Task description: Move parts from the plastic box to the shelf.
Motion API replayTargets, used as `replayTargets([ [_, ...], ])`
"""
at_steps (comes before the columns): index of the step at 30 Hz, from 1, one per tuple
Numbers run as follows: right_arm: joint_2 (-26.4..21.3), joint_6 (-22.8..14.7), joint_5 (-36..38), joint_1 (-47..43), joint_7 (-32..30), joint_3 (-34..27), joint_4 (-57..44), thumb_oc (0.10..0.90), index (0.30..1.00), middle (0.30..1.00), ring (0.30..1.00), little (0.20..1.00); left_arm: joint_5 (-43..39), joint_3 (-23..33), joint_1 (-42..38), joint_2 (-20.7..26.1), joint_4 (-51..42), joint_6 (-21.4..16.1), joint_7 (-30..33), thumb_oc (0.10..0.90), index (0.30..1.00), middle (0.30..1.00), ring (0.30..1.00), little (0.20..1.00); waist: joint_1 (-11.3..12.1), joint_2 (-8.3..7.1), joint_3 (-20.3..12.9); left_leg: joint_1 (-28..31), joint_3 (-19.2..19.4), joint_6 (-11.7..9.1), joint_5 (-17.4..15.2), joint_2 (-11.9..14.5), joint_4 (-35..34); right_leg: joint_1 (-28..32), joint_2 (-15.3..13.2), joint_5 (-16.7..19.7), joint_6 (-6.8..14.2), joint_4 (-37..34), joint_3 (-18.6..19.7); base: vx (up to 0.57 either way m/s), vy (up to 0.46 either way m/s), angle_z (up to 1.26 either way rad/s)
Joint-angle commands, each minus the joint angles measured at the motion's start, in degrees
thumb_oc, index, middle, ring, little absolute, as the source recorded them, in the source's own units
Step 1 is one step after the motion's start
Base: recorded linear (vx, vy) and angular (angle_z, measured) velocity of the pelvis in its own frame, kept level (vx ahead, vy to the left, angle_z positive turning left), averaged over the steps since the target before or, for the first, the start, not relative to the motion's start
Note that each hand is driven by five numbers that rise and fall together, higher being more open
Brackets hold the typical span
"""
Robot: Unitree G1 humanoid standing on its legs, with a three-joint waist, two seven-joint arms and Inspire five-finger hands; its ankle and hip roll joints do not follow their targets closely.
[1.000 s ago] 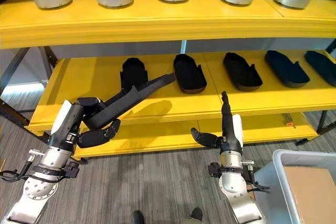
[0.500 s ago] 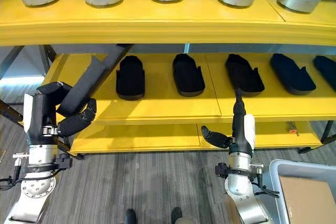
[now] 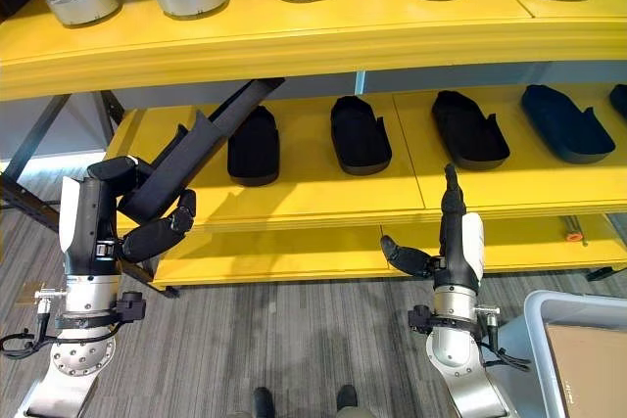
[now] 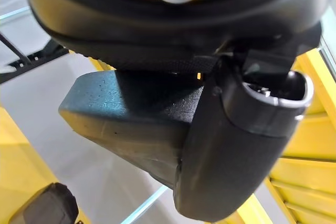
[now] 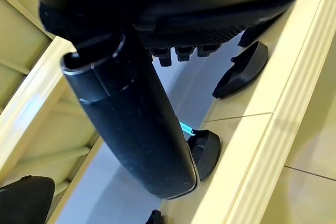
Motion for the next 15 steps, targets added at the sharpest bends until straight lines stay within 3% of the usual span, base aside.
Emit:
replayTargets([
  [1,-3.96,-4.23,-2.49,-4.53,-3.24,-1.06,-5.69,0.900,1.000,1.000,1.000,1.000,-0.67,4.56,-5.92,1.92,-7.56,-5.60,6.47,0.400,0.300,0.300,0.300,0.300,-1.35,-2.86,-2.77,3.82,0.92,-3.07,1.51,5.35,-0.59,-0.55,0.37,-4.26,3.04,5.70,0.54,0.07,0.255,-0.15],
  [3,-5.00,-4.21,-1.51,-4.40,-3.39,-1.19,-5.78,0.900,1.000,1.000,1.000,1.000,-1.49,4.47,-5.67,1.94,-7.65,-6.85,6.33,0.400,0.300,0.300,0.300,0.300,-1.40,-2.60,-2.65,3.40,-0.28,-4.99,7.80,9.83,-3.00,-0.77,-0.21,-5.92,2.55,7.60,-0.34,0.05,0.272,-0.06],
  [6,-5.92,-4.75,-0.70,-5.35,-3.41,-0.51,-5.14,0.900,1.000,1.000,1.000,1.000,-1.04,3.99,-5.38,1.74,-7.51,-7.44,7.50,0.400,0.300,0.300,0.300,0.300,-1.23,-2.55,-2.16,2.14,-2.23,-5.79,11.57,13.64,-4.38,-1.44,-1.80,-7.75,2.07,10.67,-1.19,0.06,0.340,-0.08],
  [7,-6.48,-5.13,-1.20,-6.05,-3.81,-0.14,-4.75,0.900,1.000,1.000,1.000,1.000,-0.57,3.69,-5.46,1.61,-6.78,-7.46,8.72,0.400,0.300,0.300,0.300,0.300,-1.56,-2.27,-1.89,1.93,-1.96,-5.81,11.88,15.19,-4.66,-1.97,-3.01,-8.76,2.08,12.77,-1.84,0.08,0.433,-0.08],
  [10,-7.64,-5.78,-0.85,-6.38,-3.20,-0.28,-4.86,0.900,1.000,1.000,1.000,1.000,0.07,2.53,-6.49,1.85,-4.67,-6.50,10.84,0.400,0.300,0.300,0.300,0.300,-2.82,-1.12,-1.68,3.03,0.44,-6.02,10.23,15.84,-4.77,-3.29,-4.96,-10.62,2.50,17.46,-2.97,0.11,0.450,-0.12],
  [15,-6.17,-6.26,1.24,-6.72,-2.58,-0.55,-4.43,0.900,1.000,1.000,1.000,1.000,-3.86,1.70,-7.85,1.05,-3.88,-4.77,5.52,0.412,0.316,0.316,0.316,0.316,-2.56,-0.23,-1.66,4.79,-0.80,-5.92,6.99,13.01,-4.04,-2.75,-6.88,-10.18,3.95,18.52,-1.86,0.15,0.352,-0.17],
])
